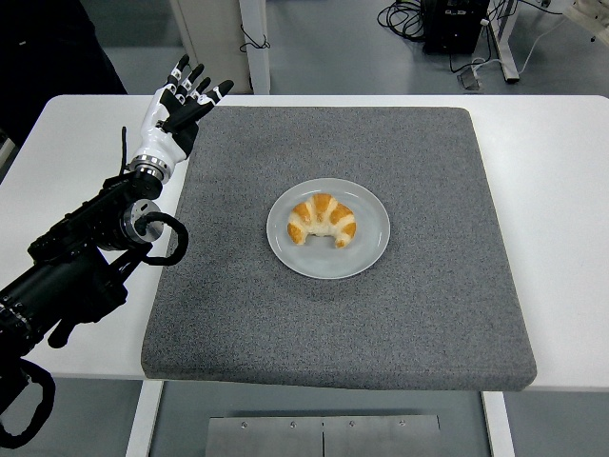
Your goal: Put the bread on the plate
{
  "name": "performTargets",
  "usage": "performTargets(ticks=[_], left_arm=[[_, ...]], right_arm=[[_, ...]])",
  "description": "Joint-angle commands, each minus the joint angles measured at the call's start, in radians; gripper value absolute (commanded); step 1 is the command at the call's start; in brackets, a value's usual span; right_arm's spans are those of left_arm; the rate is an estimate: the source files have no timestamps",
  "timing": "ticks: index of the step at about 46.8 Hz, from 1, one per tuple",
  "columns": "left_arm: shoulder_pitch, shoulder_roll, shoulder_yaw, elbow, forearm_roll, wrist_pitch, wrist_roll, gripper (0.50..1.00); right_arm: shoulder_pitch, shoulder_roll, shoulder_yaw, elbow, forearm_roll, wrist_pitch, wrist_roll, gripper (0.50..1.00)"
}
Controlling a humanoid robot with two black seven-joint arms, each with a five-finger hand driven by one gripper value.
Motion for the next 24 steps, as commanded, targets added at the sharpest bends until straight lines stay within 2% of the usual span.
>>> performTargets(ticks=[1, 11, 24], left_arm=[[-0.007, -0.015, -0.019, 0.042, 0.000, -0.031, 0.000, 0.990], [-0.010, -0.026, -0.024, 0.080, -0.003, -0.093, 0.002, 0.990], [-0.013, -0.050, -0.024, 0.085, -0.008, -0.094, 0.000, 0.990]], right_arm=[[0.000, 0.000, 0.000, 0.000, 0.000, -0.001, 0.000, 1.000], [0.001, 0.000, 0.000, 0.002, 0.000, 0.000, 0.000, 1.000], [0.001, 0.000, 0.000, 0.008, 0.000, 0.003, 0.000, 1.000]])
